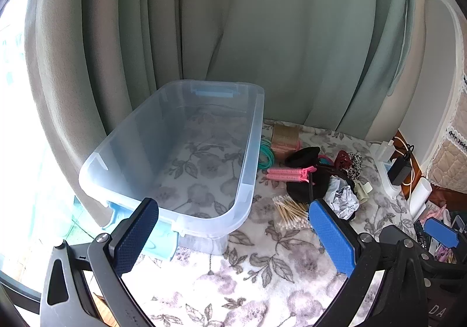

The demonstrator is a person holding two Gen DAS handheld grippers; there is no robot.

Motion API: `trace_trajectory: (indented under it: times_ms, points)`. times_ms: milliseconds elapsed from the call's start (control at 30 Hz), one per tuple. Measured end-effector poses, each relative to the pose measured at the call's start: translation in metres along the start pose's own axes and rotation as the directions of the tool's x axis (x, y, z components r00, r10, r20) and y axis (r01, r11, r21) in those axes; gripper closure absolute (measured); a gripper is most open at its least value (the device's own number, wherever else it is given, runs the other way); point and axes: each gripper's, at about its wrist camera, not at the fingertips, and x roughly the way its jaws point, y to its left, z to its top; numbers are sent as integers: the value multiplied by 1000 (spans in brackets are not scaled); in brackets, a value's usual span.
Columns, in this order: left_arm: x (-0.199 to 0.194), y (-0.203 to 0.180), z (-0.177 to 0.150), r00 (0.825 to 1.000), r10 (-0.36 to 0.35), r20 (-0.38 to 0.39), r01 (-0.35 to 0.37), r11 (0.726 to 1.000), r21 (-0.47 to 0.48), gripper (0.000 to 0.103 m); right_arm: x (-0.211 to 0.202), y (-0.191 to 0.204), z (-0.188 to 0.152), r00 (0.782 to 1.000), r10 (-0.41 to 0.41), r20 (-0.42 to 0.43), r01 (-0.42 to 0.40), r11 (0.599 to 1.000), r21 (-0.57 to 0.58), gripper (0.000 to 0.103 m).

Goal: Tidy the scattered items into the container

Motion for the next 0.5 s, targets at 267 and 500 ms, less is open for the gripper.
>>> trace_trajectory:
  times_ms: [267,500]
  points:
    - [0,2,1,1000,-10,0,10,1000,-13,0,-3,1,0,1000,8,4,-8,1000,-6,0]
    - [-6,-4,-1,1000,7,23,-6,1000,-5,0,-6,2,-1,1000,15,8,-15,1000,-12,0]
